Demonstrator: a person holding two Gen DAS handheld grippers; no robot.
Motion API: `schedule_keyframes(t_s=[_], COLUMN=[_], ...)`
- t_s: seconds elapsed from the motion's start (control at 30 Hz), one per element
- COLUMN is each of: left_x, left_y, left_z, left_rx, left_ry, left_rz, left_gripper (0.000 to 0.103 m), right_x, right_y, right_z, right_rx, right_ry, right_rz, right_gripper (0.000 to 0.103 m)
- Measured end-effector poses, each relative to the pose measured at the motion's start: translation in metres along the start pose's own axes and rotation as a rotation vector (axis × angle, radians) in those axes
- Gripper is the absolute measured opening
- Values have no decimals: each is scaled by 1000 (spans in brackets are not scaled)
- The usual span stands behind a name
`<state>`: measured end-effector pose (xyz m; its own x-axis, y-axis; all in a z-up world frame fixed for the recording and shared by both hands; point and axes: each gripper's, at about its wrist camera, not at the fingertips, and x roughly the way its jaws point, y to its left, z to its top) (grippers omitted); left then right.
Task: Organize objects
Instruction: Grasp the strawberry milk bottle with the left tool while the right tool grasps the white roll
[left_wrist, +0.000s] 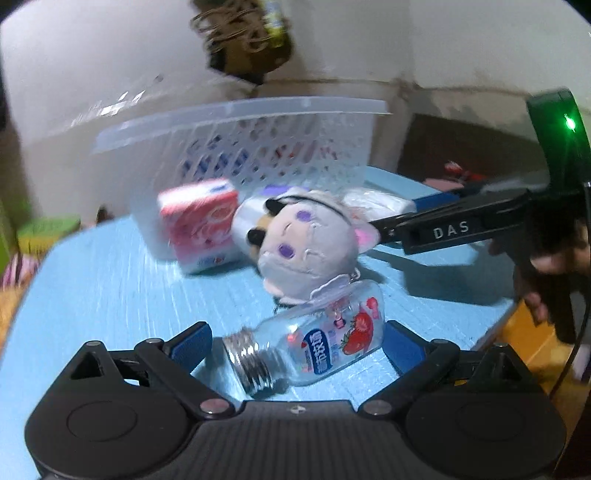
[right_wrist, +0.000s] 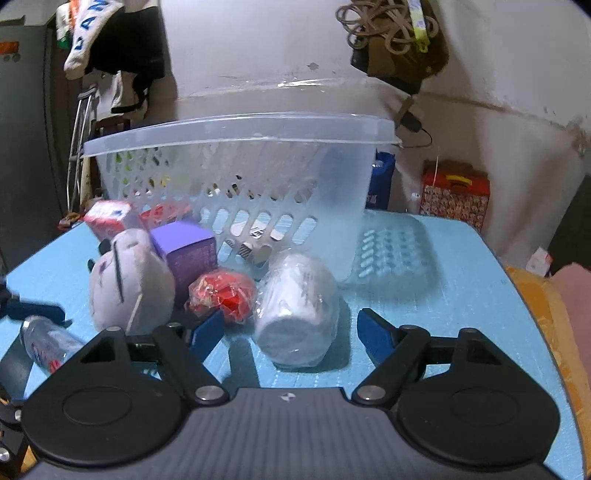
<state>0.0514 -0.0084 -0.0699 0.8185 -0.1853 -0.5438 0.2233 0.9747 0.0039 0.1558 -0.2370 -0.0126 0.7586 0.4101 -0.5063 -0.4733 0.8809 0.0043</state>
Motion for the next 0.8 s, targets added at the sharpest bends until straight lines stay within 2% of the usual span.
schedule_keyframes(t_s=[0.1,0.2,0.37,0.47,0.5,0.53,0.57,0.63,0.67,0.8], left_x=[-3,-9,-18,-14,-12,-10,-10,-11,-11,-15], left_y=[-3,-10,-27,-32,-33,-33,-33,-32,-33,-34], left_z=[-8,-20,-38,-35,-34,-34,-33,-34,-35,-39], left_rx=[-35,-75,-132,-134,-130,-126,-125,-133,-132,-126], left_ry=[-31,-96,-184,-197,-201,-204,-208,-221,-230,-251], left_rz=[32,96,218,227,224,220,217,228,237,262], left_gripper=[100,101,102,102,102,102,100,89,85,84], right_x=[2,3,4,1,0,-1,-1,-4,-9,-30], right_y=[-3,-3,3,8,10,12,14,17,17,6], right_z=[0,-2,-3,-4,-4,-6,-7,-10,-13,-32], right_rx=[22,10,-23,-49,-55,-66,-77,-83,-73,92], right_ry=[16,29,26,-2,-13,-26,-34,-59,-94,-179], right_rz=[7,9,-8,-42,-54,-71,-87,-133,-160,-170], right_gripper=[81,72,71,70,68,61,52,51,50,49])
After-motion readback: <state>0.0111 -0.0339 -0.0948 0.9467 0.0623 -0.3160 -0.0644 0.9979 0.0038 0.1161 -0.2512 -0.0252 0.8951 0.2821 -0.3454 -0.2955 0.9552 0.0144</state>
